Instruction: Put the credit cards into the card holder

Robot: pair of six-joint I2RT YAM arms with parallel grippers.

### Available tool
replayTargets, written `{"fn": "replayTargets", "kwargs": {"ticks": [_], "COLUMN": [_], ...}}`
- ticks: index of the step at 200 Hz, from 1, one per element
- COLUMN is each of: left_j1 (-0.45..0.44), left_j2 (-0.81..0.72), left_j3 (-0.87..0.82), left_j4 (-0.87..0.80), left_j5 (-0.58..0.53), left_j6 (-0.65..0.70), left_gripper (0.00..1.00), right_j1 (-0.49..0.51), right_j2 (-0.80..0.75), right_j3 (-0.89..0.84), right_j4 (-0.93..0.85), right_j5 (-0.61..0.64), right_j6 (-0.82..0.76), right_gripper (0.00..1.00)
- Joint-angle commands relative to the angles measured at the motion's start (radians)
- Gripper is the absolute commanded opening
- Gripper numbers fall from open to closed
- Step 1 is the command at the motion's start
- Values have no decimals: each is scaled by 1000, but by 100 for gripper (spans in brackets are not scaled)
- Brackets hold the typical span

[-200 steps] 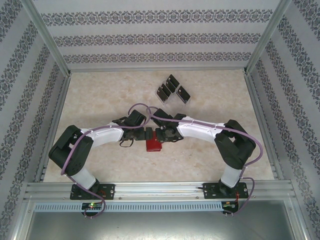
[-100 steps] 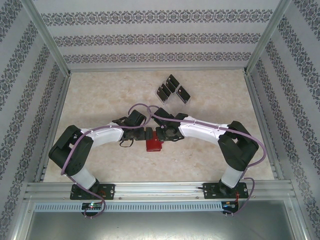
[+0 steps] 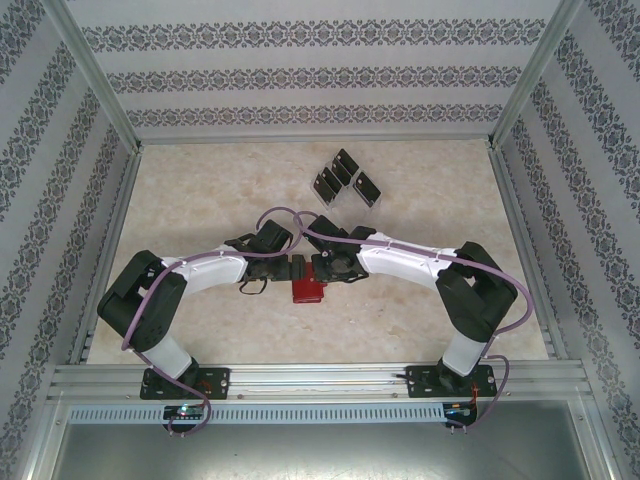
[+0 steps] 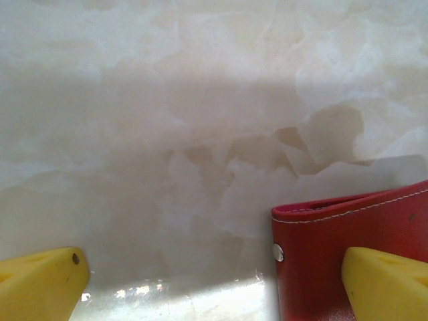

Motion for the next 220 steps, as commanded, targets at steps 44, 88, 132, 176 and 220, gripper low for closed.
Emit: {"fn": "replayTargets", "kwargs": {"ticks": [44, 88, 132, 176, 220], "left_j1": [-6, -6, -6, -6, -7], "left_j2": [55, 54, 52, 52, 52], "left_j3": [-38, -36, -37, -39, -40], "left_j4": [31, 29, 32, 32, 33], "left_j5": [35, 36, 38, 35, 35], "left_j6": [-17, -18, -18, -18, -19], "left_gripper": [100, 100, 100, 100, 100], "right_j1": [18, 22, 22, 21, 21], "right_j2": [19, 44, 39, 13, 2], "right_j3": [18, 32, 29, 25, 18], "right_j4": [3, 5, 3, -4, -6], "right_j5": [-8, -18, -11, 1, 1], "right_j6": [-8, -9, -6, -7, -8], "right_gripper": [35, 35, 28, 24, 12]}}
